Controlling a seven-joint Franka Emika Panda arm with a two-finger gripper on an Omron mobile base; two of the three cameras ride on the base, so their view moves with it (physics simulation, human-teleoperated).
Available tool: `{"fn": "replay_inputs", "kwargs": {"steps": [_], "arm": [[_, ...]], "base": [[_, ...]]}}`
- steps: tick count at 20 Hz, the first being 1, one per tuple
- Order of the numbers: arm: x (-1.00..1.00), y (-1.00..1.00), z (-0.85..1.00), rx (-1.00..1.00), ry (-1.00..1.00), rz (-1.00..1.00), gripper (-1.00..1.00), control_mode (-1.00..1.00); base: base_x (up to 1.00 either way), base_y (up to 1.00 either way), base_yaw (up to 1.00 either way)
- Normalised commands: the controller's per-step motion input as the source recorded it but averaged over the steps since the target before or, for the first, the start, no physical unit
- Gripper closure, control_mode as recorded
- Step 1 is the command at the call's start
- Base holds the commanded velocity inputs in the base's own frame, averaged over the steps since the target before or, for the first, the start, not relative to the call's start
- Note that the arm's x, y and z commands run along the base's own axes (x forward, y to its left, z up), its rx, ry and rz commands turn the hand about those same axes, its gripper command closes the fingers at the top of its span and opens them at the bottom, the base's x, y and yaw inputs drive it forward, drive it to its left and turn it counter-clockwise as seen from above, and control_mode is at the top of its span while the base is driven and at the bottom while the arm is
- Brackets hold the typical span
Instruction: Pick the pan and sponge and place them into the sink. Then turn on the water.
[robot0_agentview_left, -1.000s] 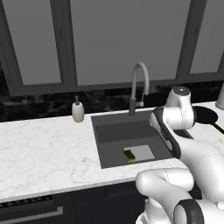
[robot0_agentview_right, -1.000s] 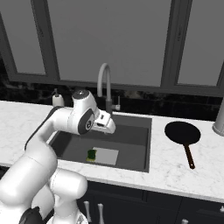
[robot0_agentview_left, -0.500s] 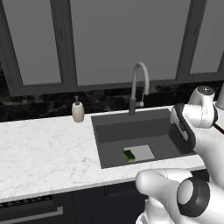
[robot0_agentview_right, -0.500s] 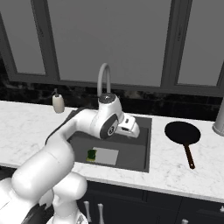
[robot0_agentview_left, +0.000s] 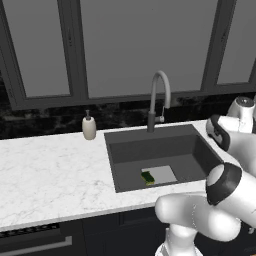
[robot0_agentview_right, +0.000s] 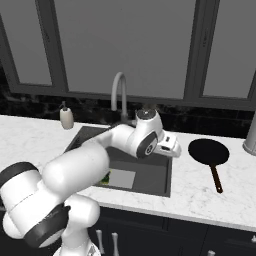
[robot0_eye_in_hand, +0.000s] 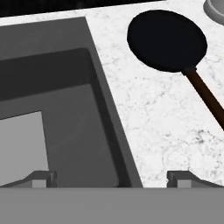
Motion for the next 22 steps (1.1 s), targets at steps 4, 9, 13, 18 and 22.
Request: {"fn": "replay_inputs", "kwargs": {"steps": [4, 9, 13, 18, 22], "arm": [[0.39, -0.53, -0.11, -0.05, 0.07, -0.07, -1.00, -1.00], [0.40, -0.47, -0.17, -0.03, 0.04, -0.03, -1.00, -1.00], [0.14, -0.51, -0.15, 0.00, 0.03, 0.00, -1.00, -1.00], [0.01, -0.27, -0.02, 0.00, 0.06, 0.00, -1.00, -1.00], [0.01, -0.20, -0.16, -0.02, 0.06, 0.00, -1.00, -1.00]], "base": [[0.00, 0.00, 0.00], [0.00, 0.00, 0.00], [0.00, 0.00, 0.00], [0.00, 0.00, 0.00], [0.00, 0.00, 0.00]]}}
